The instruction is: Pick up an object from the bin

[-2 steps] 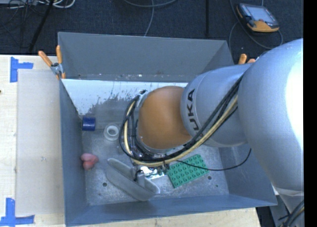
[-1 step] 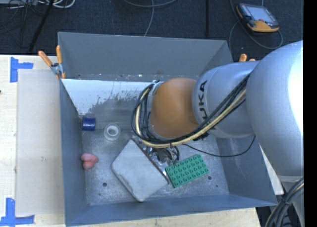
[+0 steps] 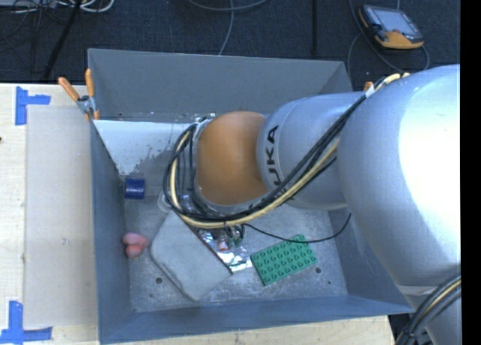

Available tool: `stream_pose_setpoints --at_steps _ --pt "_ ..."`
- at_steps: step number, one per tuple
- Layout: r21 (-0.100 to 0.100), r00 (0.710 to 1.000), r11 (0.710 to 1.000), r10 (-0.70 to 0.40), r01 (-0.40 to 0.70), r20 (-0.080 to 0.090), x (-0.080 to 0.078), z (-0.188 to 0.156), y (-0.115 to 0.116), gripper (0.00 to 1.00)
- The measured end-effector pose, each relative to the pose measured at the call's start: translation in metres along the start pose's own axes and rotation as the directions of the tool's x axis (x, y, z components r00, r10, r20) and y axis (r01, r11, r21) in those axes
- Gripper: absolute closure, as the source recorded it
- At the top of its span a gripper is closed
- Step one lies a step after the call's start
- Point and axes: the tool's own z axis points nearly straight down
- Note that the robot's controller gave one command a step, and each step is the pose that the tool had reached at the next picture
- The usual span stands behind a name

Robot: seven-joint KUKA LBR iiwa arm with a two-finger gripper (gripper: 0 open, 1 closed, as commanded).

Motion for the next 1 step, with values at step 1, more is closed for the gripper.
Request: stream_pose_setpoints --at_steps 1 --pt "-0.004 0.998 0.998 0.060 -0.060 0.005 0.0134 0.0003 0.0457 0.00"
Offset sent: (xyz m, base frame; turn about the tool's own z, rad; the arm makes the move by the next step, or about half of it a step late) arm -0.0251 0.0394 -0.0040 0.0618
